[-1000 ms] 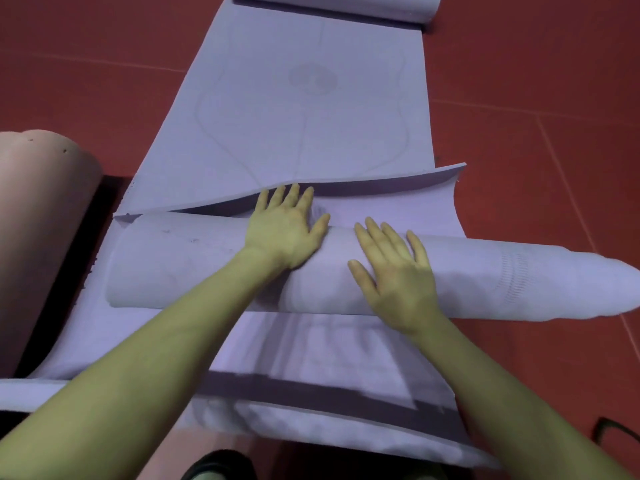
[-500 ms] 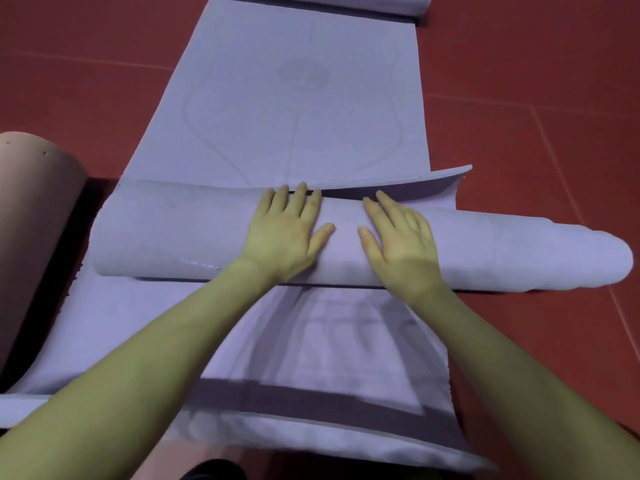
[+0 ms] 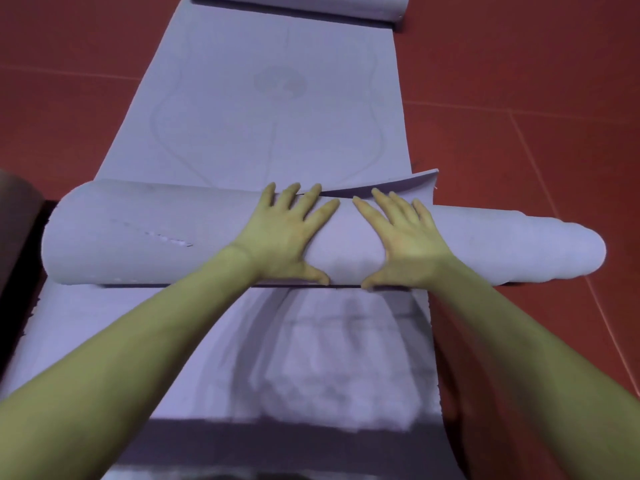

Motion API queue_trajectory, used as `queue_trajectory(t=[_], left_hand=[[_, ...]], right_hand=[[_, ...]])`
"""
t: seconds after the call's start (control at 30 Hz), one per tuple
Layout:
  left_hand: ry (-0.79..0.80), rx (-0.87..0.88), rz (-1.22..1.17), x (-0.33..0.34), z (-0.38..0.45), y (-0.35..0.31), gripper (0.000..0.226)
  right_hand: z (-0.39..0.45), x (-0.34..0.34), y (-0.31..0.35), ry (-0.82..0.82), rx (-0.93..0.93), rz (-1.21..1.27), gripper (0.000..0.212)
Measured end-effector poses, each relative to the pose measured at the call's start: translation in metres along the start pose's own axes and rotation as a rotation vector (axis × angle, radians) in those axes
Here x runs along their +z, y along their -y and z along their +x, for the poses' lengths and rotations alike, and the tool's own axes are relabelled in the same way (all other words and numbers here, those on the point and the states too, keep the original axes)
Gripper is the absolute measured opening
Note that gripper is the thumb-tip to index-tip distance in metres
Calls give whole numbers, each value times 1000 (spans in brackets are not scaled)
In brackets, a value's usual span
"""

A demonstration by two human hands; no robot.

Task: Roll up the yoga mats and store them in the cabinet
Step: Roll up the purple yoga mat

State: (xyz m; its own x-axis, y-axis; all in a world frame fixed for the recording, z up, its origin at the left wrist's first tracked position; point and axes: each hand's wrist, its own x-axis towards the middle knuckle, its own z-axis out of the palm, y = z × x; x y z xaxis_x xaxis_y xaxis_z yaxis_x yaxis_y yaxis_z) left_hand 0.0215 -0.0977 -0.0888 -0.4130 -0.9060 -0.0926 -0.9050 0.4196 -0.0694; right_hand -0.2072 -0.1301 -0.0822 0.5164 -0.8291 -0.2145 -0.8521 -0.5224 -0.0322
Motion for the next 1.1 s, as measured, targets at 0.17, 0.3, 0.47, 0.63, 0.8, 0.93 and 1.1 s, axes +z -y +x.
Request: queue_trajectory(t=[0.17,0.3,0.47,0.63,0.8,0.93,1.1], left_hand=[[-132,21,-32,-14,14,-10,91],[-118,-17,-31,-9,25,-13,105],[-7,-73,100,-4,36,-12,139],[-15,-44,82,-9,40,-8,129],[-129,21,36,3,22,-10,124],[-132,73,-35,4,-8,-14,118],[-93,107,-46,5,-40,-24,120]], right_hand=[[-10,19,-11,-423,-18,128,87],[-3,15,-18,-262,-7,74,103],[14,3,-18,-41,56,-100,136],[17,-2,-13,-61,64,-148,125],[-1,9,-5,-175,41,-175,125],[-25,14,5,-175,-34,-157,126],[-57,11,28,-114,-47,-114,124]])
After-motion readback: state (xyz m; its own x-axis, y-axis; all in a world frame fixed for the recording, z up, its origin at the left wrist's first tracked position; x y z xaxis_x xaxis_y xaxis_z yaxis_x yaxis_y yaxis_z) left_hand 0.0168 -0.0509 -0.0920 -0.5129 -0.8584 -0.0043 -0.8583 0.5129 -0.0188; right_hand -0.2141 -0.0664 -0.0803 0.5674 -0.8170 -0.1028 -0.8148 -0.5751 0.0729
